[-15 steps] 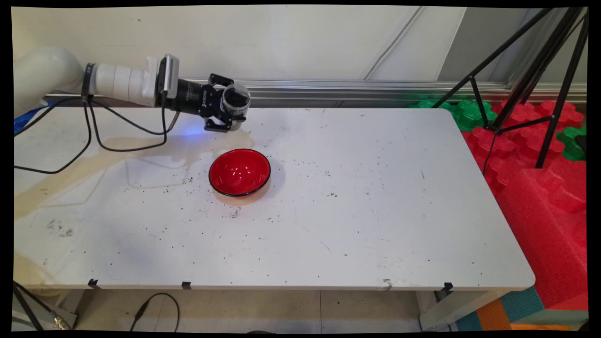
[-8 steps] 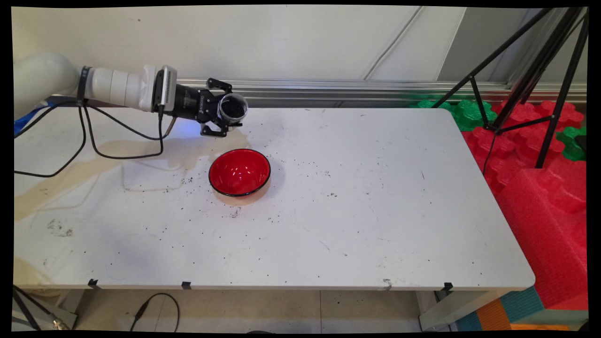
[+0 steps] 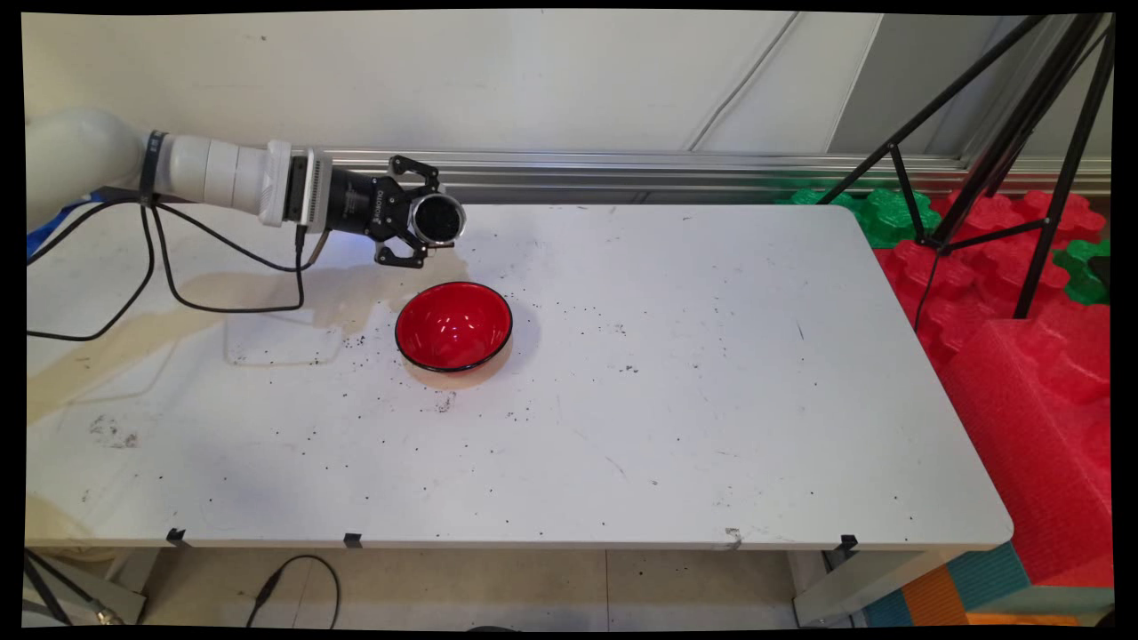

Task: Pour the black seasoning powder in the red bowl

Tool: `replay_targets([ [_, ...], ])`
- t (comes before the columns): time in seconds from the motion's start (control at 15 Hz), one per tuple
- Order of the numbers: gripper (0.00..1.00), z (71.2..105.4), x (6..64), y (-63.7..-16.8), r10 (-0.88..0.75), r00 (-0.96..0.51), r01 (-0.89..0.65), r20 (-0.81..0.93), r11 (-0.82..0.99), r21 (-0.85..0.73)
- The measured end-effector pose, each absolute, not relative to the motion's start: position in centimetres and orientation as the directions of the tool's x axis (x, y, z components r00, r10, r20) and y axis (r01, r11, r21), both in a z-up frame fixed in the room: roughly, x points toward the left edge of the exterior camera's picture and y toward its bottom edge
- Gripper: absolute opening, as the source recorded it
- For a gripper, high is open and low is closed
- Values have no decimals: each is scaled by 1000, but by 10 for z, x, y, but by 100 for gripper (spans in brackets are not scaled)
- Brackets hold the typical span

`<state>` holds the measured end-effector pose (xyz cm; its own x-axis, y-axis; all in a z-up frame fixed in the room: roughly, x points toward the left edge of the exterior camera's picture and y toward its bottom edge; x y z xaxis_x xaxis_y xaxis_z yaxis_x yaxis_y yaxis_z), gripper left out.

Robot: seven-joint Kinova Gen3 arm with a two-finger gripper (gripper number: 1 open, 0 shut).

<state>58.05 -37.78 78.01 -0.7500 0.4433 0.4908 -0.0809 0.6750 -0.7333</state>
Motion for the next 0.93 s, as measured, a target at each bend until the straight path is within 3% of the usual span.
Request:
replay_targets([
  [0.93, 0, 778, 576, -367, 596, -773, 141, 217, 495, -857],
])
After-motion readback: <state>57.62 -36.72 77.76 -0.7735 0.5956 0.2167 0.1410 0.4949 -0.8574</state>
